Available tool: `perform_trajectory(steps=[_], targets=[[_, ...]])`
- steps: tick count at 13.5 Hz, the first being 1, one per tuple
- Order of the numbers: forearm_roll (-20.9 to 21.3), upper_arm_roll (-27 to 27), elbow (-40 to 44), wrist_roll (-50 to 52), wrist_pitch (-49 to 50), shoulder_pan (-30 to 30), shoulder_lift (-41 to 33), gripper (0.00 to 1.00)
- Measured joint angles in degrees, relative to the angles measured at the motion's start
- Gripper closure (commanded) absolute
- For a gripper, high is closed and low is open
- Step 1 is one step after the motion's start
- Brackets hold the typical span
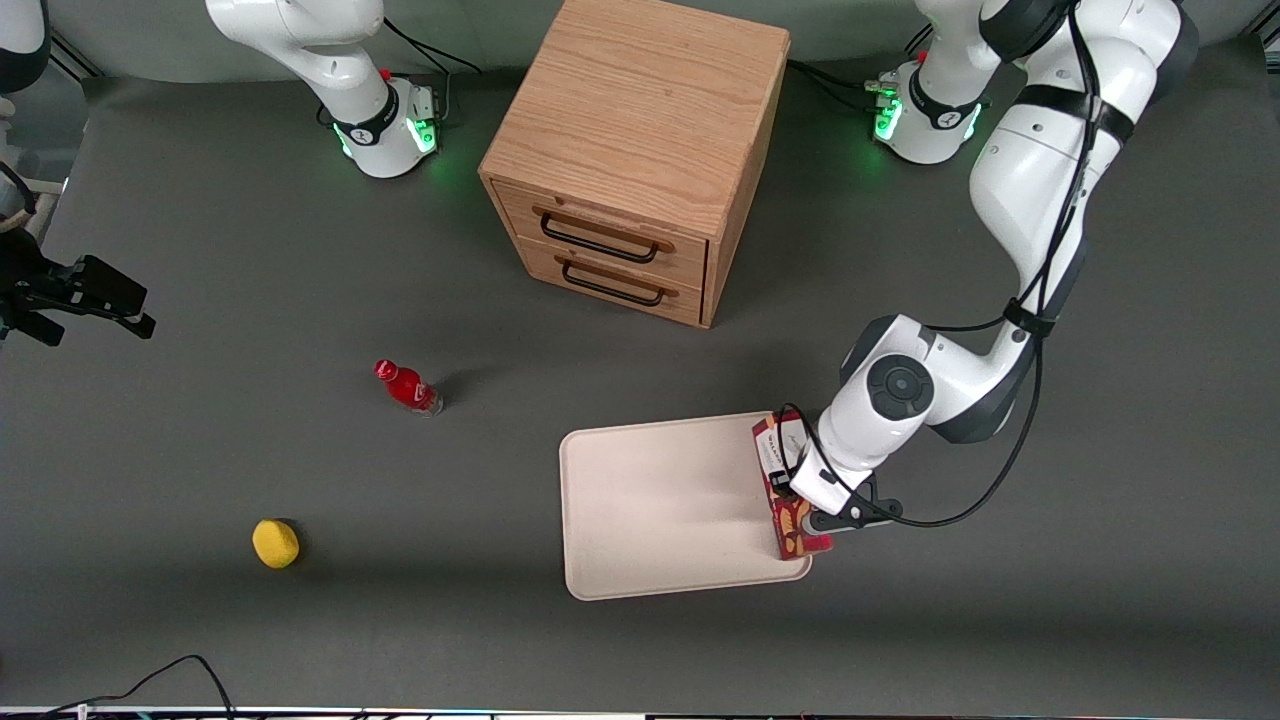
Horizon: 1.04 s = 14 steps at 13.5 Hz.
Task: Place red cookie box on tray
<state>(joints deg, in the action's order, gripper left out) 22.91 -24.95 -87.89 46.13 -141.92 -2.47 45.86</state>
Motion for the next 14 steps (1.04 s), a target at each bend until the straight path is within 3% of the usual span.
perform_trajectory(steps=[3,5,9,14], targets=[[0.94,-0.01,0.10,1.02,1.31,0.42,-1.16,0.00],[0.47,-0.28,0.40,0.39,7.97,0.85,-3.58,0.00],[-10.93,0.78,1.52,-10.54,26.34,1.75,-14.73,0.00],[-22.03,15.46,1.43,-35.96,52.01,2.76,-34.27,0.00]])
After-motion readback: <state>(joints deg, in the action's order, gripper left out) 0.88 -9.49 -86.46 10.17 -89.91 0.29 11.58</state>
